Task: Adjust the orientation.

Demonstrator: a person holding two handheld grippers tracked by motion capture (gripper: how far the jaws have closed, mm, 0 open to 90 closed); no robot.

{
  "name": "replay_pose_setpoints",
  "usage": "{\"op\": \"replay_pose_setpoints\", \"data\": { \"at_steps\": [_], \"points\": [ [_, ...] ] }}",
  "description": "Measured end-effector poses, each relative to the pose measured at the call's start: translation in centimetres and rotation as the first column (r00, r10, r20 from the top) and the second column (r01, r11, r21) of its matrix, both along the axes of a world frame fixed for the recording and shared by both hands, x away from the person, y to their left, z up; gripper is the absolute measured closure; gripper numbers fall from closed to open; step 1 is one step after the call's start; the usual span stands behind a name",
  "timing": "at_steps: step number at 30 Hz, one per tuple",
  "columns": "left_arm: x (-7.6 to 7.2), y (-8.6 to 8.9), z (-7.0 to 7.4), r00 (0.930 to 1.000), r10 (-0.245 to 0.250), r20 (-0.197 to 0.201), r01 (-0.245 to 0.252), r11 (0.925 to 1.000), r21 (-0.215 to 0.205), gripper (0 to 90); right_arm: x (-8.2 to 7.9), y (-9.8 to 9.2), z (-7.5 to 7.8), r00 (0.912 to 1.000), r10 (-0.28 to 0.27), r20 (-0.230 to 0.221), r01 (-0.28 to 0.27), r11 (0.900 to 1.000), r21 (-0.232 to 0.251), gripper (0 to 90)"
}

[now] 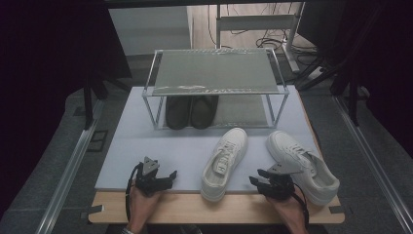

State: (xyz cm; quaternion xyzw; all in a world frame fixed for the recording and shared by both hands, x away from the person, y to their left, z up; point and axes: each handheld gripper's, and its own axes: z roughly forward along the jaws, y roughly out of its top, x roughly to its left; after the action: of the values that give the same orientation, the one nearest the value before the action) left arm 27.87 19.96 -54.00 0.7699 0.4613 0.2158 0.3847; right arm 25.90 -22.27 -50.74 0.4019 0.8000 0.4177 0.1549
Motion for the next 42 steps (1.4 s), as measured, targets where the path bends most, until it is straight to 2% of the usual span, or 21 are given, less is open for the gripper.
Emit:
{"op": "replay_pose_setpoints", "data": {
  "at_steps": [5, 9, 22, 30, 37, 42],
  "points": [
    [0.0, 0.0, 0.0, 1.0000, 0.000, 0.000, 0.000, 1.0000, 0.000, 11.9, -0.2, 0.6, 1.1, 0.9990, 0.045, -0.009, -0.045, 0.999, -0.004, 76.5],
    [0.0, 0.0, 0.0, 1.0000, 0.000, 0.000, 0.000, 1.0000, 0.000, 11.9, -0.2, 1.3, 1.8, 0.9961, 0.084, -0.027, -0.084, 0.996, 0.024, 88.9],
    [0.0, 0.0, 0.0, 1.0000, 0.000, 0.000, 0.000, 1.0000, 0.000, 11.9, -0.4, 3.7, 4.1, 0.9838, 0.176, -0.035, -0.174, 0.983, 0.058, 89.5],
    [0.0, 0.0, 0.0, 1.0000, 0.001, 0.000, -0.001, 1.0000, -0.001, 11.9, -0.6, 5.3, 5.4, 0.9706, 0.237, -0.039, -0.234, 0.969, 0.081, 89.4],
    [0.0, 0.0, 0.0, 1.0000, 0.001, 0.000, -0.001, 1.0000, -0.001, 12.0, -0.2, 7.3, 5.9, 0.9625, 0.269, -0.036, -0.266, 0.961, 0.074, 89.3],
    [0.0, 0.0, 0.0, 1.0000, 0.002, 0.000, -0.002, 1.0000, -0.002, 12.0, 0.2, 8.5, 5.5, 0.9577, 0.284, -0.047, -0.280, 0.957, 0.071, 89.2]
  ]
}}
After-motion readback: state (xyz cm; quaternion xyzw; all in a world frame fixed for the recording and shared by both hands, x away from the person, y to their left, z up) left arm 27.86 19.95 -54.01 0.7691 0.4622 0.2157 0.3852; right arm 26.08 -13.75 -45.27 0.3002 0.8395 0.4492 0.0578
